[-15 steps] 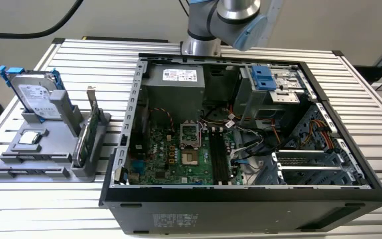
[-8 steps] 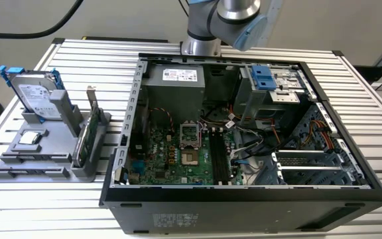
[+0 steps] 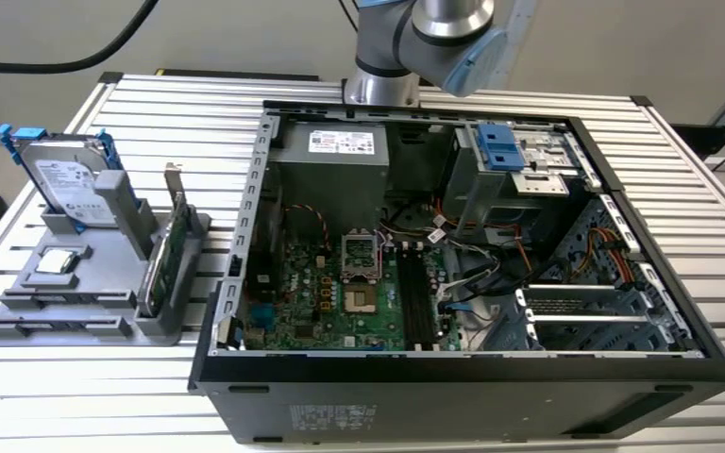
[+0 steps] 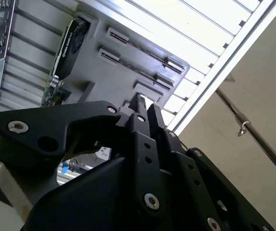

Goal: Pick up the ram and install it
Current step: 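Pick up the ram and move it above insertion slot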

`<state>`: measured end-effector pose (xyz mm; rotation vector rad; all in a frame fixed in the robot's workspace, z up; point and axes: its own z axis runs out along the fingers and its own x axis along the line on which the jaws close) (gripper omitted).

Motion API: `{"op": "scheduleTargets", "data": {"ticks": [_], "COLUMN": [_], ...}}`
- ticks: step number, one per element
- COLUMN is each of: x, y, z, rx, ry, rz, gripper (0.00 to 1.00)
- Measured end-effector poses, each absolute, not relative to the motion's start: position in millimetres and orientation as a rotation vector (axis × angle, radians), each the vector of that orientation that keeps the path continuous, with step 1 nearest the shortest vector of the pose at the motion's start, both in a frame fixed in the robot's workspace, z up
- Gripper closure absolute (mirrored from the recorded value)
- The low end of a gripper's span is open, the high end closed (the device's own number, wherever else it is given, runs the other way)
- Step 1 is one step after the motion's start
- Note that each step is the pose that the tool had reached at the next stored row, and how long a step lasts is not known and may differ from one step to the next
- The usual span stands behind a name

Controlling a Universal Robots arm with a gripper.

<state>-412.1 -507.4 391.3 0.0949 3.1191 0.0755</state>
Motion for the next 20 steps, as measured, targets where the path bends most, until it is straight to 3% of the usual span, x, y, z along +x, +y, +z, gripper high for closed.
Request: {"op": "scheduleTargets", "data": {"ticks": [20], "x": [-412.1], "y": [-507.4], "z": [391.2], "rx": [0.275], "ry": [3.106], "rz": [0.073], "gripper": [0.00]}}
